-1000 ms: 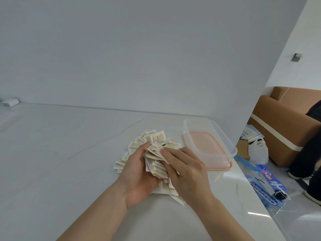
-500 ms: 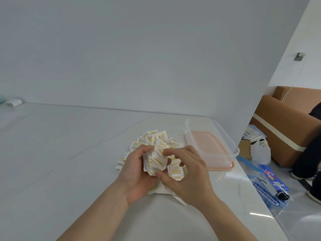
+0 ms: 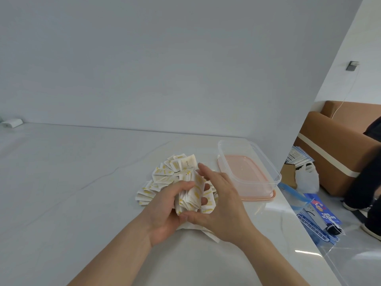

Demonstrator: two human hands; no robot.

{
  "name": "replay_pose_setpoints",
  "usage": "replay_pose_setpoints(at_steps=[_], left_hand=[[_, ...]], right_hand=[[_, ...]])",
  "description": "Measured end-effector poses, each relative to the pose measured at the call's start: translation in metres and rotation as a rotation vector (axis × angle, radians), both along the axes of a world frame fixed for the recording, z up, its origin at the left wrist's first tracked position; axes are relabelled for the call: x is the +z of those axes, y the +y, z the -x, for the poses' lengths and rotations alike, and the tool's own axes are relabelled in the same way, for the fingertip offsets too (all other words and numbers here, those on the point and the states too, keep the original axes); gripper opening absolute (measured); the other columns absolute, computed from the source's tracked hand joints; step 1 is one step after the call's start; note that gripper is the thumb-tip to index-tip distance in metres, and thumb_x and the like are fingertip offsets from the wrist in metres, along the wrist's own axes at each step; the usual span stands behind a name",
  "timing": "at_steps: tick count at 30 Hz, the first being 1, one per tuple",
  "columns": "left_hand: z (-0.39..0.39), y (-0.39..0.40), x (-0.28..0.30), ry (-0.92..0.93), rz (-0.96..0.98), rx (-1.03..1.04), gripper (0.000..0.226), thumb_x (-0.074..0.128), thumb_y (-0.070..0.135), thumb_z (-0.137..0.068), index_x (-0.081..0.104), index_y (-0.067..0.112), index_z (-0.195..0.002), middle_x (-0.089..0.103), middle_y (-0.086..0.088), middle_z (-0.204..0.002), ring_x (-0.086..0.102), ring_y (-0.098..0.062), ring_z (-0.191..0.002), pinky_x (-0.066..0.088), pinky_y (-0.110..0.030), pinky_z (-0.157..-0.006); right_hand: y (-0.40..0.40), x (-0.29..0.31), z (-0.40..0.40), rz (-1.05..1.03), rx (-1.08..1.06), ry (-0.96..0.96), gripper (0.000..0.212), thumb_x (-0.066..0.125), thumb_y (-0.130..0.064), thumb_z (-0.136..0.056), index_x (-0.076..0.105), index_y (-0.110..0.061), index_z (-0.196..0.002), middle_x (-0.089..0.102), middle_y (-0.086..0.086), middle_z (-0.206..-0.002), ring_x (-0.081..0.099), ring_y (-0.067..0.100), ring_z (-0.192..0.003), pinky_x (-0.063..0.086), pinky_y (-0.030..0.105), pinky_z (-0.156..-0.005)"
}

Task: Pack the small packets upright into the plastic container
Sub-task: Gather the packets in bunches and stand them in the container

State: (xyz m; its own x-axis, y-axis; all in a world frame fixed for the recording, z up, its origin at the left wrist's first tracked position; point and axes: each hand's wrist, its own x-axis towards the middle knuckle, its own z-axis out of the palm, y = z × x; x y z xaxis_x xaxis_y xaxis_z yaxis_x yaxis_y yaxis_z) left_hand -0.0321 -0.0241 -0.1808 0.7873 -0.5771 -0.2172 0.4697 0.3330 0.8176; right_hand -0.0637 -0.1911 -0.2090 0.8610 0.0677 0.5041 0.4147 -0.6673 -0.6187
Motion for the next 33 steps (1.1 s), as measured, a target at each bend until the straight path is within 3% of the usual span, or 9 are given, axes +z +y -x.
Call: replay_pose_setpoints(at_steps=[4, 7, 12, 17, 21, 23, 28, 31, 33], left_hand=[[0.001, 0.001, 0.000, 0.013, 0.044, -0.030, 0.043, 0.063, 0.021, -0.089, 0.069, 0.007, -0.129, 0.072, -0.016, -0.120, 0.071, -0.032, -0.101, 0.060, -0.040, -0.080], [0.002, 0.002, 0.000, -0.031, 0.040, -0.070, 0.038, 0.061, 0.018, -0.093, 0.070, 0.008, -0.129, 0.072, -0.017, -0.121, 0.067, -0.036, -0.111, 0.057, -0.042, -0.092], [0.002, 0.000, 0.000, -0.145, -0.057, -0.077, 0.049, 0.070, 0.016, -0.084, 0.064, 0.023, -0.132, 0.072, -0.017, -0.125, 0.071, -0.032, -0.101, 0.057, -0.046, -0.090], [0.005, -0.003, -0.004, -0.279, -0.166, -0.071, 0.063, 0.073, 0.010, -0.082, 0.056, 0.035, -0.137, 0.071, -0.012, -0.127, 0.068, -0.039, -0.118, 0.051, -0.056, -0.103], [0.006, -0.002, -0.002, -0.290, -0.159, -0.122, 0.048, 0.070, 0.005, -0.090, 0.063, 0.031, -0.130, 0.072, -0.011, -0.122, 0.070, -0.036, -0.111, 0.056, -0.043, -0.088], [0.007, -0.001, 0.000, -0.266, -0.123, -0.165, 0.045, 0.070, 0.009, -0.086, 0.066, 0.025, -0.128, 0.073, -0.011, -0.118, 0.071, -0.029, -0.105, 0.056, -0.040, -0.088], [0.006, -0.002, -0.005, -0.274, -0.146, -0.155, 0.041, 0.071, 0.014, -0.083, 0.066, 0.011, -0.123, 0.071, -0.016, -0.111, 0.069, -0.028, -0.096, 0.056, -0.039, -0.084], [0.006, -0.004, -0.006, -0.314, -0.241, -0.087, 0.051, 0.074, 0.017, -0.081, 0.059, 0.019, -0.130, 0.069, -0.020, -0.117, 0.072, -0.027, -0.099, 0.057, -0.037, -0.084], [0.007, -0.006, -0.008, -0.367, -0.324, -0.073, 0.062, 0.076, 0.024, -0.080, 0.052, 0.033, -0.136, 0.071, -0.008, -0.125, 0.072, -0.020, -0.110, 0.058, -0.036, -0.085]], right_hand=[[0.002, 0.002, -0.001, -0.017, 0.036, -0.049, 0.094, 0.088, -0.060, -0.062, 0.049, -0.042, -0.146, 0.056, -0.028, -0.131, 0.050, 0.011, -0.129, 0.050, 0.025, -0.099], [0.000, 0.003, 0.000, -0.021, 0.068, -0.045, 0.094, 0.094, -0.048, -0.063, 0.052, -0.037, -0.146, 0.057, -0.024, -0.130, 0.048, 0.017, -0.132, 0.053, 0.031, -0.097], [-0.007, 0.009, 0.004, 0.127, 0.048, -0.039, 0.114, 0.089, -0.064, -0.057, 0.037, -0.036, -0.155, 0.047, -0.033, -0.140, 0.041, 0.008, -0.134, 0.039, 0.024, -0.107], [-0.004, 0.008, 0.001, 0.263, -0.034, -0.117, 0.087, 0.082, -0.073, -0.055, 0.062, -0.036, -0.131, 0.051, -0.031, -0.136, 0.044, 0.005, -0.124, 0.045, 0.035, -0.098], [-0.002, 0.007, 0.001, 0.213, -0.003, -0.168, 0.076, 0.088, -0.056, -0.057, 0.066, -0.032, -0.125, 0.057, -0.029, -0.131, 0.050, 0.008, -0.120, 0.046, 0.034, -0.098], [-0.001, 0.006, 0.001, 0.205, 0.000, -0.172, 0.076, 0.087, -0.049, -0.056, 0.067, -0.028, -0.126, 0.060, -0.025, -0.127, 0.052, 0.008, -0.119, 0.048, 0.035, -0.095], [-0.001, 0.007, 0.004, 0.260, -0.008, -0.131, 0.085, 0.081, -0.050, -0.053, 0.061, -0.031, -0.133, 0.059, -0.026, -0.125, 0.049, 0.004, -0.118, 0.044, 0.033, -0.098], [0.003, 0.008, 0.005, 0.315, -0.031, -0.133, 0.091, 0.081, -0.060, -0.054, 0.054, -0.035, -0.137, 0.058, -0.028, -0.123, 0.048, 0.002, -0.117, 0.039, 0.028, -0.099], [0.005, 0.005, 0.004, 0.334, -0.070, -0.168, 0.086, 0.079, -0.062, -0.055, 0.058, -0.033, -0.134, 0.062, -0.025, -0.118, 0.052, 0.006, -0.111, 0.043, 0.031, -0.094]])
